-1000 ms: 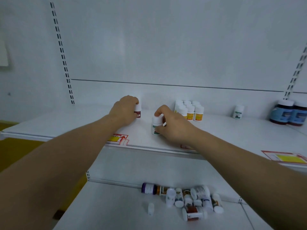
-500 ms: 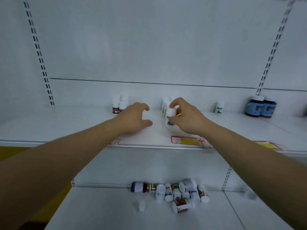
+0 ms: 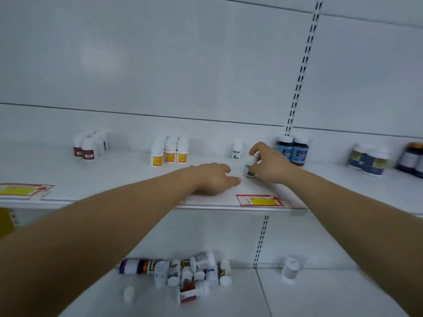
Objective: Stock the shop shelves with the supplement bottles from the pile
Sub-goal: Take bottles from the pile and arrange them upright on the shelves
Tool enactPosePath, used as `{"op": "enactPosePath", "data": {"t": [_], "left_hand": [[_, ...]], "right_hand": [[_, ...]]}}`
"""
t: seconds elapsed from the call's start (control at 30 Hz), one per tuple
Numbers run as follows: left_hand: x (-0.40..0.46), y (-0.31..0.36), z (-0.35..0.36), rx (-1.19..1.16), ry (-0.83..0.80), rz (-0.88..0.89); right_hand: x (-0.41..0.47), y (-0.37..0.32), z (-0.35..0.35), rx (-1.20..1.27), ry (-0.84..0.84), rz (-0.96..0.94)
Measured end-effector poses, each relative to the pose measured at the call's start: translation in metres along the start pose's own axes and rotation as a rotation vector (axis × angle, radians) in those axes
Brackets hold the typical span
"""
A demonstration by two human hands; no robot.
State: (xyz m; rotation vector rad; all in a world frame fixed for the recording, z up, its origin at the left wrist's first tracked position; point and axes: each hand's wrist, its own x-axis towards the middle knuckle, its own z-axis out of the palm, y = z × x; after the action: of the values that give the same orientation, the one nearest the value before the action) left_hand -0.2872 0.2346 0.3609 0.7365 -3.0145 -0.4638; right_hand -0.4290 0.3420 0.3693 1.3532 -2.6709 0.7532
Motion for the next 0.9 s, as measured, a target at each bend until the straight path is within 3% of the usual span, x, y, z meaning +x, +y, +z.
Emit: {"op": "enactPosePath", "data": {"t": [0.27,0.9], "left_hand": [[0.02,0.018,0.015,0.134,-0.013,-0.126],[0.025,0.011,0.009,0.051,-0.055,-0.146]], "right_hand": [[0.05,0.042,0.0,-0.046,-0.038,-0.136],[0.098,0.043,0.014,-0.085,-0.014,-0.095]]}}
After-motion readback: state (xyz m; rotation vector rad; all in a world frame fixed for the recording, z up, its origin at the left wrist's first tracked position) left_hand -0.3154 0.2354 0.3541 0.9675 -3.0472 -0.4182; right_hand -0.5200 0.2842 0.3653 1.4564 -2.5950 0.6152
